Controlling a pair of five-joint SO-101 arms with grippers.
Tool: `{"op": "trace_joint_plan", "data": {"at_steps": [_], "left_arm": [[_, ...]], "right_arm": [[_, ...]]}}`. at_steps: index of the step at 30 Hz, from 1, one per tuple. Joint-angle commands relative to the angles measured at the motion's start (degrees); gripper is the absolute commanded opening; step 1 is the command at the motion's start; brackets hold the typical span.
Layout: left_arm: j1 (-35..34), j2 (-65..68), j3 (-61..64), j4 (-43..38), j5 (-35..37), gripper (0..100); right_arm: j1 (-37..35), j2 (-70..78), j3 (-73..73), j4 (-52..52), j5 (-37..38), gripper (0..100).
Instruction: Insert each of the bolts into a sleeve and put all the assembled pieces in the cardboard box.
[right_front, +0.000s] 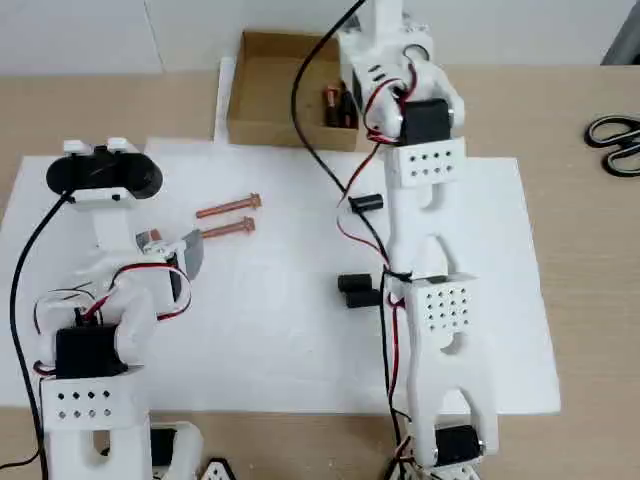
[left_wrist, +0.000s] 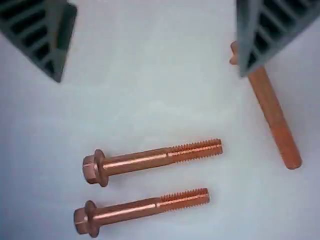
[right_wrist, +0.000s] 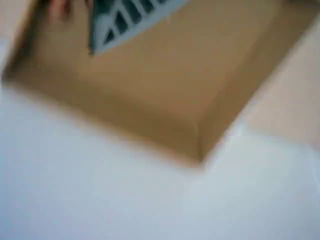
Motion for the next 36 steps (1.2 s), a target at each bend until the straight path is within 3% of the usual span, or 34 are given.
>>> {"op": "trace_joint_plan", "data": {"at_steps": [1,7,22,27,36], "left_arm": [[-0.1,-1.0,-1.4,-0.2,-0.5,21],[-0.2,-1.0,-4.4,3.4,-0.6,21],[-0.4,-1.0,-4.5,7.9,-3.3,21],[-0.4,-1.0,-6.3,8.0,-3.3,21],[-0.4,-1.0,-6.8,8.0,-3.2,21]], "right_arm": [[2.0,-7.2,-2.5,11.8,0.4,16.2],[2.9,-12.8,-2.4,27.7,0.3,16.2],[2.5,-25.9,-1.3,29.1,3.8,16.2],[1.8,-34.3,13.1,29.1,3.8,16.2],[1.4,-60.4,54.6,28.6,3.5,16.2]]}}
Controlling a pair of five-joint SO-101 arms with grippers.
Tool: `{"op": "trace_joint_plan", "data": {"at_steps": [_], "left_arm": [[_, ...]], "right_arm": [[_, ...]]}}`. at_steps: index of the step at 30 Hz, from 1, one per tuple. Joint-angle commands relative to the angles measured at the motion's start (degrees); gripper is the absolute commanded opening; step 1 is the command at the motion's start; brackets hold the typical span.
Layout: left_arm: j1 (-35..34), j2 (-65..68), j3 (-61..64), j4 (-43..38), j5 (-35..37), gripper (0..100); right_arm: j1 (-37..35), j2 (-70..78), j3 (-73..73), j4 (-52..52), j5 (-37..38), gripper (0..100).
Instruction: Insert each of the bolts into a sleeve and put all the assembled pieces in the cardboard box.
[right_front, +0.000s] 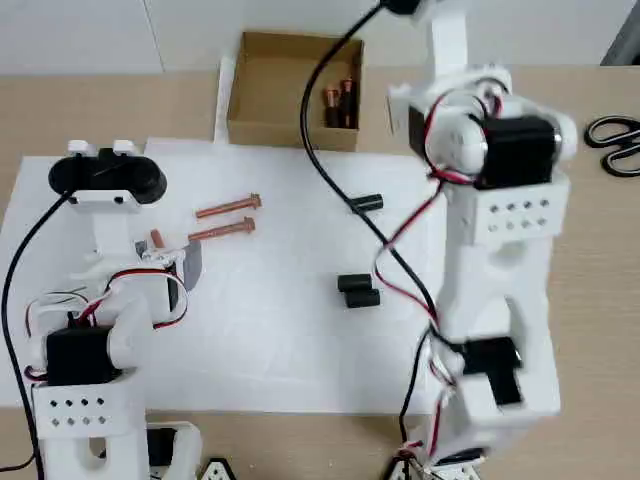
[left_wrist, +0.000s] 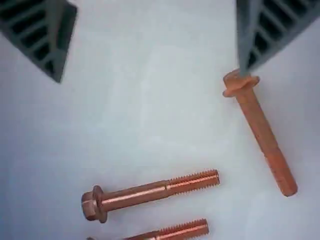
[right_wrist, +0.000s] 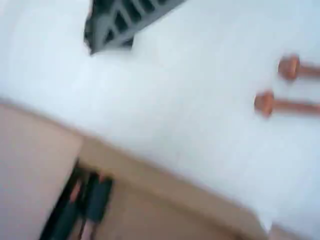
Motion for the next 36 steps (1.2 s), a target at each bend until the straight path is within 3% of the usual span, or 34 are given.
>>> {"op": "trace_joint_plan", "data": {"at_steps": [1,8,11,15,20,27,36], "left_arm": [[-0.4,-1.0,-2.2,0.3,-0.2,21],[-0.4,-1.0,-2.2,0.3,-0.2,21],[-0.4,-1.0,-2.2,0.3,-0.2,21],[-0.4,-1.0,-2.0,0.3,-0.2,21],[-0.4,-1.0,-2.0,0.3,-0.2,21],[-0.4,-1.0,-1.9,0.9,-0.2,21],[-0.4,-1.0,-1.9,1.1,-0.2,21]], "right_arm": [[-0.7,-11.6,17.2,0.0,0.2,16.2],[-5.3,-17.9,47.6,-7.7,0.5,16.9],[-7.4,-17.5,56.0,-10.3,1.7,23.1],[-10.2,-17.5,62.5,-12.6,10.4,30.0],[-12.4,-17.5,68.2,-13.3,17.8,30.3],[-16.4,-17.5,74.0,-16.3,23.2,30.2],[-17.3,-17.4,79.0,-20.5,25.8,13.7]]}}
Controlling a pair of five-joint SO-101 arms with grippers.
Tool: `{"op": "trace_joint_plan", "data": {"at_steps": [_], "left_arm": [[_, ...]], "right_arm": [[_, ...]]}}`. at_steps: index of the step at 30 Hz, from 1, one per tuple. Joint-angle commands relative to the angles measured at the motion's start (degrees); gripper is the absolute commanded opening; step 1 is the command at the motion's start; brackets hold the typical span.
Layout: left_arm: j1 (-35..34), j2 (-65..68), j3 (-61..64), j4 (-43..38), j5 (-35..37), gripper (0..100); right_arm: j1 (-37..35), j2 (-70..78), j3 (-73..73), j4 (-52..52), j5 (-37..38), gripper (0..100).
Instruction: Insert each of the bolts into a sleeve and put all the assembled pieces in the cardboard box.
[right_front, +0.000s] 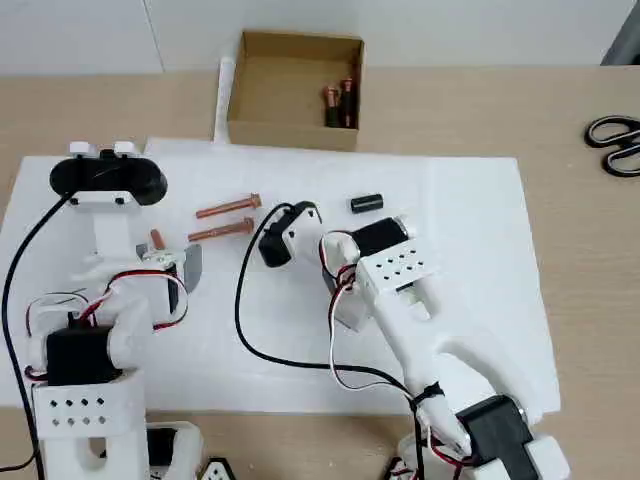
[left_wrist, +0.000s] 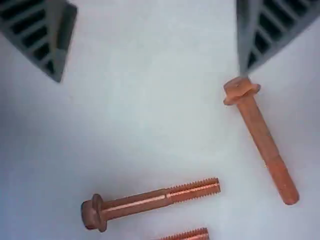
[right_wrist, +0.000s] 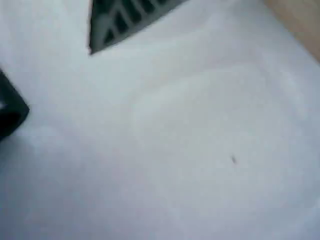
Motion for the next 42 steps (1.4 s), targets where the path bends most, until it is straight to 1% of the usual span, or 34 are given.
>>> {"op": "trace_joint_plan", "data": {"at_steps": [1,11,15,21,30,33,39,42], "left_arm": [[-0.4,-1.0,-1.9,0.3,-0.2,21],[-0.4,-1.0,-1.9,0.3,-0.2,21],[-0.4,-1.0,-1.9,0.3,-0.2,21],[-0.4,-1.0,-1.9,0.3,-0.2,21],[-0.4,-1.0,-1.9,0.3,-0.3,21],[-0.4,-1.0,-1.9,0.3,-0.3,21],[-0.4,-1.0,-1.9,0.3,-0.3,21],[-0.4,-1.0,-1.9,0.3,-0.3,21]], "right_arm": [[-0.3,-2.0,-0.2,-0.8,0.9,12.6],[0.0,-1.9,-0.2,-0.8,4.1,11.8],[0.0,1.0,-0.4,-0.8,4.8,12.0],[0.2,5.8,-0.6,-2.7,4.8,18.2],[0.4,7.8,-3.2,-3.7,6.2,19.0],[1.4,9.4,-4.3,-3.8,7.4,19.0],[5.6,15.7,-7.3,-4.5,9.2,19.0],[6.3,18.4,-8.5,-4.4,9.3,19.0]]}}
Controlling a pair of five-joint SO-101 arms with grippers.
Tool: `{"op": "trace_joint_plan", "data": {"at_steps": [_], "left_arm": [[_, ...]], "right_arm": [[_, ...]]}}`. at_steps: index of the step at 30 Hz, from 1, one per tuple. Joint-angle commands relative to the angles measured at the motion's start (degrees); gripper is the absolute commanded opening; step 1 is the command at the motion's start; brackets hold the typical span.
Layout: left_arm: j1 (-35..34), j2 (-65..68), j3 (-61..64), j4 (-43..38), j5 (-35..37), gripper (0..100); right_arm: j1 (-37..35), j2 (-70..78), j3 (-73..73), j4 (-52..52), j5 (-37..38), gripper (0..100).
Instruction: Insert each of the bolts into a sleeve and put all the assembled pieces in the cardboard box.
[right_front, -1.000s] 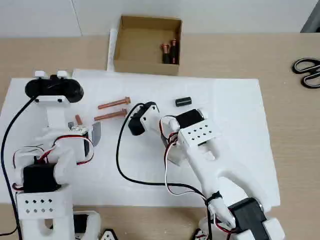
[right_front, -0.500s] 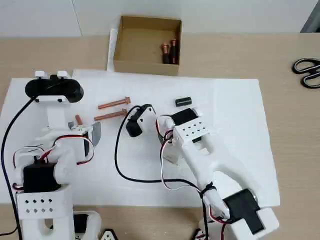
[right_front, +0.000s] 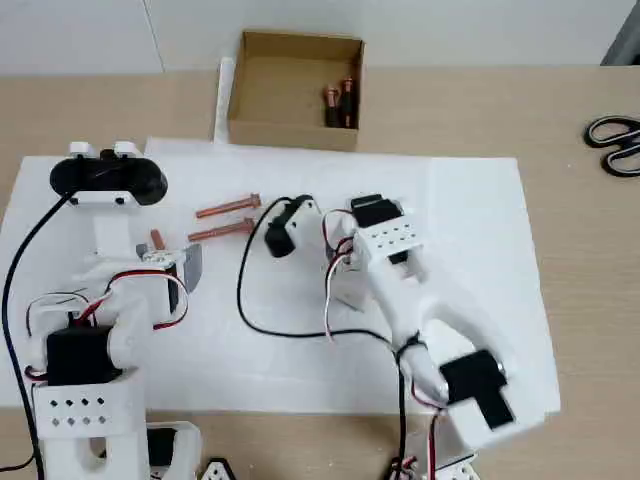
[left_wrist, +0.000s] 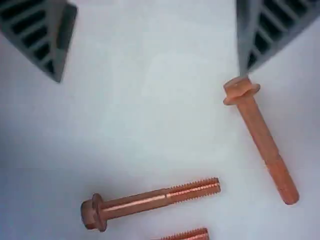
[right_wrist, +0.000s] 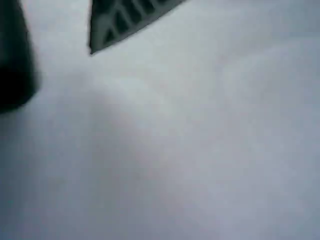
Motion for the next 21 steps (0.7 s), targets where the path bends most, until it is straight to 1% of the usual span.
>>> {"op": "trace_joint_plan", "data": {"at_steps": [1,13,15,18,19,21], "left_arm": [[-0.4,-1.0,-1.9,0.3,-0.3,21],[-0.4,-1.0,-1.9,0.3,-0.3,21],[-0.4,-1.0,-1.9,0.3,-0.3,21],[-0.4,-1.0,-1.9,0.3,-0.3,21],[-0.4,-1.0,-1.9,0.3,-0.3,21],[-0.4,-1.0,-1.9,0.3,-0.3,21]], "right_arm": [[0.9,2.3,-1.5,0.0,0.5,19.0],[0.8,4.4,-1.8,0.3,0.1,18.0],[0.8,4.2,-1.8,0.4,0.0,12.8],[0.9,4.1,-2.8,0.7,-2.5,1.3],[1.2,4.1,-3.4,1.4,-3.2,0.1],[1.7,4.1,-5.0,3.2,-4.4,1.7]]}}
